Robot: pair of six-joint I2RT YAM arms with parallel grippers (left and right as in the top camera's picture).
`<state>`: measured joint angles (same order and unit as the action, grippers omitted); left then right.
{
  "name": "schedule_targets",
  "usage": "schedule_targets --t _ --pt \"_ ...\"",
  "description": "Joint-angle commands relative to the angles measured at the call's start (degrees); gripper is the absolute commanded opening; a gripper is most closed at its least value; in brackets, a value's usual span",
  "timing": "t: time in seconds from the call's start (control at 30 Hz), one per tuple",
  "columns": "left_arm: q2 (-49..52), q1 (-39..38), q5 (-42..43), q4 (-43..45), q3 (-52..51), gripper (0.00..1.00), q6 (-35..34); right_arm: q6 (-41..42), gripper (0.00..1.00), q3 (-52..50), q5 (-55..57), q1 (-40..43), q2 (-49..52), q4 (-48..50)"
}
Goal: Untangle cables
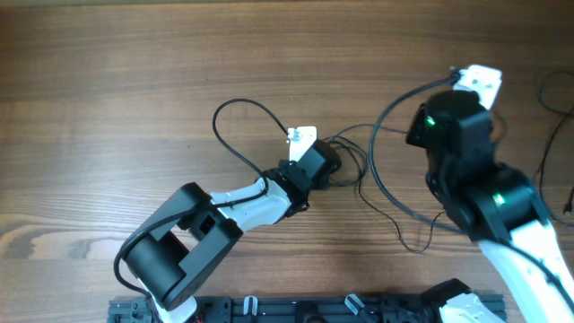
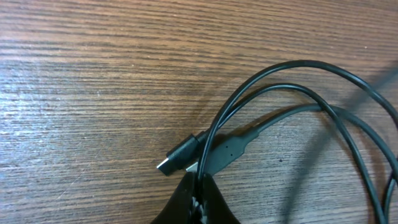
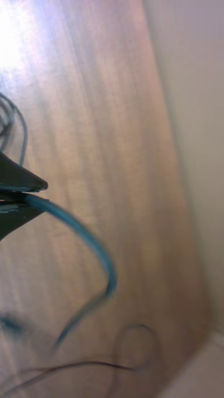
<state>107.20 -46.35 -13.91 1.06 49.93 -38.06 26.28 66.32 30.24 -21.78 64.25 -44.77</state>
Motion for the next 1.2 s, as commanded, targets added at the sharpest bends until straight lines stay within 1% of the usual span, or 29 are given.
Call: schedule_targets --t 0.0,0.07,0.1,0.13,0.17,0.23,0.33,0.53,0.6,0.63,0.7,0.73,0.8,0.83,0.93,0.97,1.07,1.1,1.17 --pt "6.25 2.01 6.01 -3.45 -3.96 0.04 -2.73 11.52 0.08 0.57 -3.5 3.13 8.35 -6.01" --pt "6.25 1.99 6.01 -3.45 -3.96 0.04 -2.71 11.41 0.08 0.57 -6.49 5.88 14.05 -6.32" --pt "6.25 1.95 6.01 -3.48 -3.96 0.04 -2.71 11.37 0.17 0.57 -8.11 7.32 16.68 -5.99" --pt "6.25 1.95 6.01 -3.5 -3.98 0.04 -2.71 11.37 0.54 0.57 -9.86 8.79 19.19 -5.51" --pt "6.25 1.95 6.01 -3.65 -3.98 0.04 -2.71 11.34 1.0 0.57 -11.98 10.4 21.79 -5.09" --pt "6.27 1.95 6.01 -3.69 -3.98 0.04 -2.71 11.26 1.0 0.57 -17.38 13.38 26.34 -5.44" --pt "6.27 1.95 6.01 -3.58 -3.98 0.04 -2.75 11.21 1.0 0.57 -27.21 15.78 29.53 -5.42" --pt "6.27 1.95 6.21 -2.97 -3.98 0.04 -2.93 11.26 1.0 0.59 -43.5 15.21 29.29 -3.69" --pt "6.27 1.95 6.21 -2.8 -3.96 0.04 -2.93 13.14 1.0 0.57 -47.36 13.94 29.29 -2.89" --pt "6.27 1.95 6.21 -2.73 -3.98 0.04 -2.93 16.13 1.0 0.57 -47.78 13.14 29.29 -2.91" --pt "6.27 1.95 6.27 -2.56 -3.98 0.04 -2.93 25.38 1.0 0.15 -46.9 10.91 29.29 -2.36" --pt "6.27 1.92 6.43 -2.49 -3.98 0.04 -2.93 28.24 1.0 -0.2 -46.1 10.19 29.29 -1.42" --pt "6.27 1.9 6.47 -2.12 -3.98 0.04 -2.93 33.81 1.0 -1.77 -42.49 8.11 29.31 3.52" --pt "6.27 1.84 6.6 -1.95 -3.98 0.04 -2.93 35.69 0.97 -2.86 -40.44 7.23 29.31 6.75" --pt "6.27 1.84 6.62 -1.95 -3.98 0.04 -2.91 40.06 0.84 -4.7 -35.78 6.51 29.9 11.28" --pt "6.27 1.84 6.62 -1.92 -3.98 0.04 -2.91 40.7 0.81 -4.87 -34.84 6.51 30.21 11.56" --pt "6.27 1.84 6.62 -1.92 -3.98 0.04 -2.93 41.18 0.79 -4.96 -30.29 6.54 32.11 11.91" --pt "6.27 1.84 6.64 -1.88 -3.98 0.04 -2.93 41.0 0.76 -4.96 -30.27 6.51 32.83 12.11" --pt "6.27 1.84 6.73 -1.66 -3.96 0.04 -2.93 40.94 0.66 -4.96 -31.78 6.4 34.62 12.83"
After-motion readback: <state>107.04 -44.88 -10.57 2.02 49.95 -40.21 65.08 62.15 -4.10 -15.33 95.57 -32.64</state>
